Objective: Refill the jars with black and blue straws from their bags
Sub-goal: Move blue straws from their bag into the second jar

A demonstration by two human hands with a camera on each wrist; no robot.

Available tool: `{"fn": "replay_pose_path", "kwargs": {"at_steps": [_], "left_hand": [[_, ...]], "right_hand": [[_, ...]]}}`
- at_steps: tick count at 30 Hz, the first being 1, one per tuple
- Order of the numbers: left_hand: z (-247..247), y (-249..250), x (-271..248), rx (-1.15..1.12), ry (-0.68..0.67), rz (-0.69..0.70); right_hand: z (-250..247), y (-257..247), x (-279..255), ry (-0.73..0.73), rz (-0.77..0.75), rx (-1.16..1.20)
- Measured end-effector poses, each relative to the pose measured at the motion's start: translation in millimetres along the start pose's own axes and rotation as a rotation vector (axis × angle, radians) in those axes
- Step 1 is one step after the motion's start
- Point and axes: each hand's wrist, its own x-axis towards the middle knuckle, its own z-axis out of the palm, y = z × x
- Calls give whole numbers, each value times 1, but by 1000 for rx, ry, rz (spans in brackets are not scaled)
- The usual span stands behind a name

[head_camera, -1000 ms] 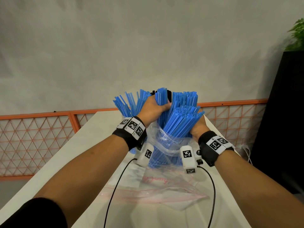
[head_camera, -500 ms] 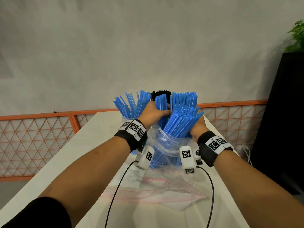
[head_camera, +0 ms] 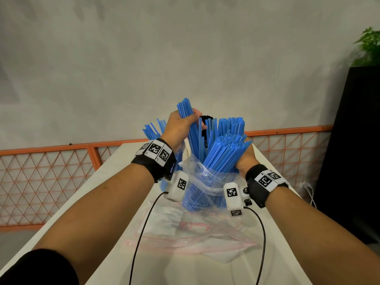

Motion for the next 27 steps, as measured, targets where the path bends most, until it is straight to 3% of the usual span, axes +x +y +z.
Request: {"fn": "replay_pose_path", "kwargs": {"at_steps": [11, 27], "left_hand": [[-7, 51, -6, -58, 74, 151], [1, 73, -22, -76, 138, 386]], "right_hand": [[1, 0, -1, 13, 8, 63], [0, 0, 3, 13, 39, 128]]}}
